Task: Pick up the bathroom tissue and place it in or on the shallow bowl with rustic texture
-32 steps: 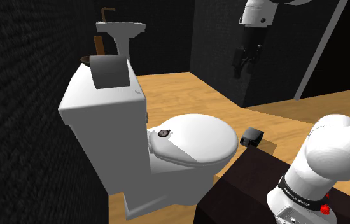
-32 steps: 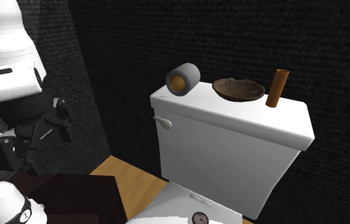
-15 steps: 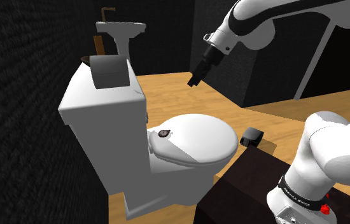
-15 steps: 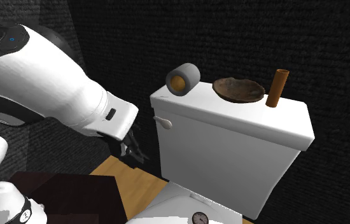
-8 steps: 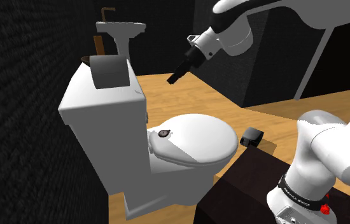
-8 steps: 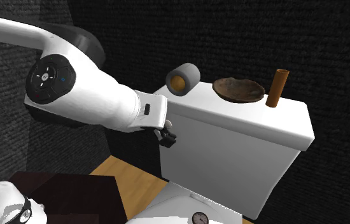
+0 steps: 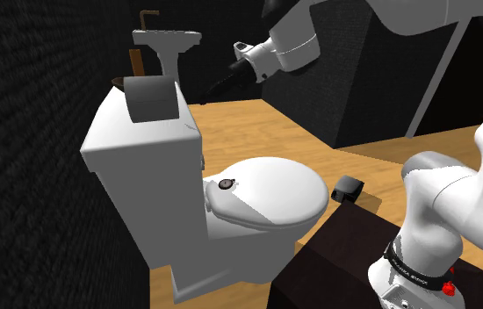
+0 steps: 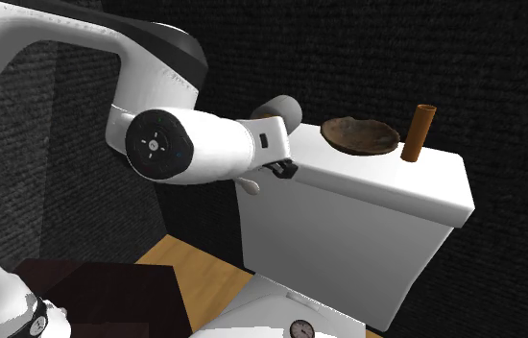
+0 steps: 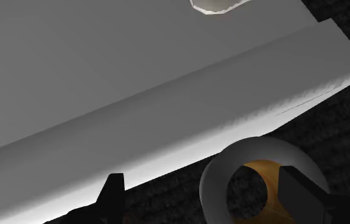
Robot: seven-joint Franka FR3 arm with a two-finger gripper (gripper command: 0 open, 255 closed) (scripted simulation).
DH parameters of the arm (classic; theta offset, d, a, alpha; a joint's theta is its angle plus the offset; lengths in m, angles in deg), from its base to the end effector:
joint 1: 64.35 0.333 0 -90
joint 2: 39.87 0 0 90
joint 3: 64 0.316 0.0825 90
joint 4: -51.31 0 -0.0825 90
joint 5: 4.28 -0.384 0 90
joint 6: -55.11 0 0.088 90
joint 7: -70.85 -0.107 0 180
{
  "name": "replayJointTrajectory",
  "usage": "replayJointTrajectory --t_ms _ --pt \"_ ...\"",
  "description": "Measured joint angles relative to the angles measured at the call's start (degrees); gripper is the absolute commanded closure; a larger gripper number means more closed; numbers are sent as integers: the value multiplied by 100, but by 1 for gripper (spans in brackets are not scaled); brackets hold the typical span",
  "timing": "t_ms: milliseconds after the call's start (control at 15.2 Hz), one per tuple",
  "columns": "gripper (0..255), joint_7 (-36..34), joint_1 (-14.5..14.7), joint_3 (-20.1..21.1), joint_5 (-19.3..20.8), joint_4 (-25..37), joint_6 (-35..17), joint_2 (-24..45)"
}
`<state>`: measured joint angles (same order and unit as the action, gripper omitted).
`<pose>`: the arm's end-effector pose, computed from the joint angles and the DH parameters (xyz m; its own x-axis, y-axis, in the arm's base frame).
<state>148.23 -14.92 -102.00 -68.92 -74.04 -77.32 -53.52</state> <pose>0.5163 0.1035 0.5107 0.4914 0.2769 0.8258 0.8122 -0.4881 -0.3196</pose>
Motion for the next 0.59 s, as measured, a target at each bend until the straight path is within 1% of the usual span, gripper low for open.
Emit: replayJointTrajectory --t_ms 198,264,594 --pt "0 810 263 -247 -775 391 499 362" --pt "0 975 312 -294 -968 503 609 506" --pt "0 1184 446 -264 -1376 713 631 851"
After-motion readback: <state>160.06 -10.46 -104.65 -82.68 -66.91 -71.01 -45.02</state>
